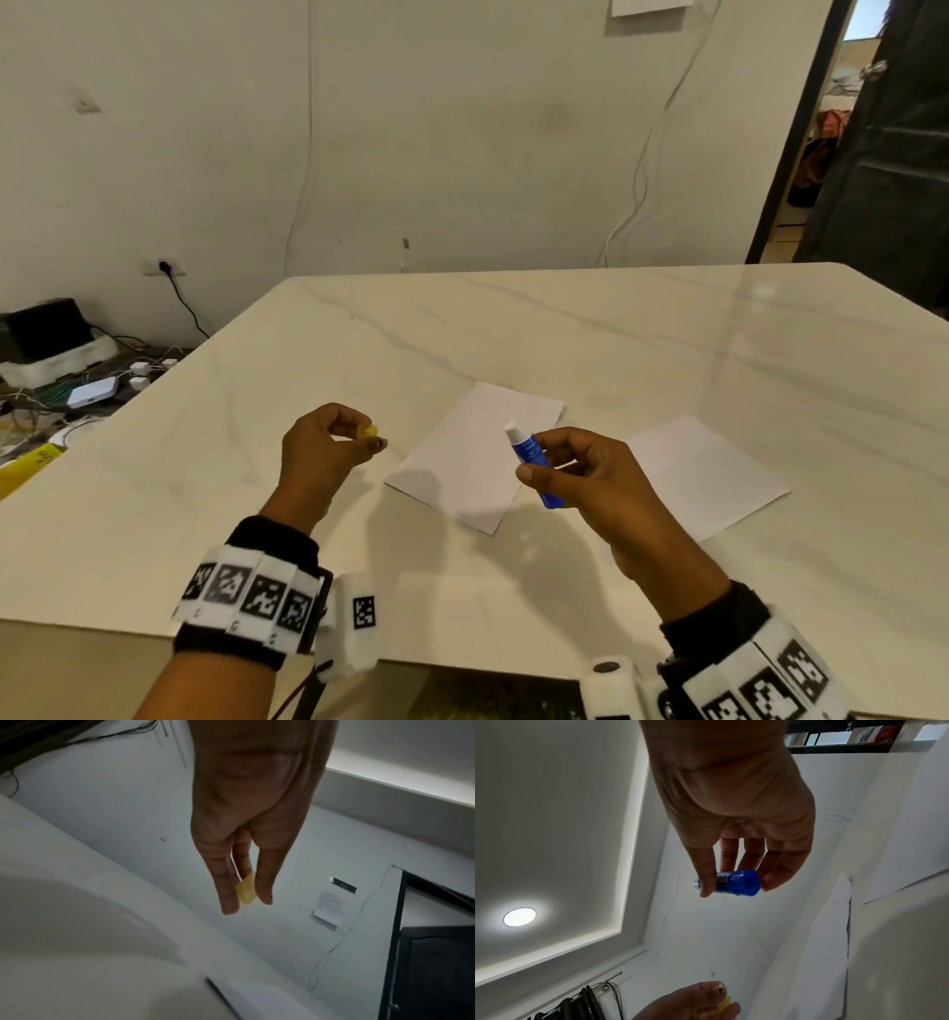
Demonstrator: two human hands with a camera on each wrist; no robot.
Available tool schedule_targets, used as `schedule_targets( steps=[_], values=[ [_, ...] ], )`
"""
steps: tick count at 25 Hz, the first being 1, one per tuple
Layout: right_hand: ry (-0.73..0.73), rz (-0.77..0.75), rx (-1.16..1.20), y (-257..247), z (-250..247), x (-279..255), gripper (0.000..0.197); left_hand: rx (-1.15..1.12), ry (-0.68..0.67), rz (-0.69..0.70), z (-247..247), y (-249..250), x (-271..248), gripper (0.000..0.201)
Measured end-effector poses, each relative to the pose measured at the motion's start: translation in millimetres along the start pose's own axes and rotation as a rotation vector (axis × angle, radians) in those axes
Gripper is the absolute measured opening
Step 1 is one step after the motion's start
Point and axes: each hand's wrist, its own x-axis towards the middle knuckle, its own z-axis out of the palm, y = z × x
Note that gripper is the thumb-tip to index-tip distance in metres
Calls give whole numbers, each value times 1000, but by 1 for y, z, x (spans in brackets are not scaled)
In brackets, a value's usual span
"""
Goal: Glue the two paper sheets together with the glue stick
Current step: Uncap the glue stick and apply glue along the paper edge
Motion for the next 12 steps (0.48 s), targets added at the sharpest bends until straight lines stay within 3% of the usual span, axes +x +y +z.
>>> schedule_targets(
  steps=[5,12],
  values=[
    [-39,29,2,-4,17,0,19,431,75,-131,-14,-15,20,18],
    [-82,46,-21,-10,25,-6,24,648,-27,-133,-20,-28,31,29]
  ],
)
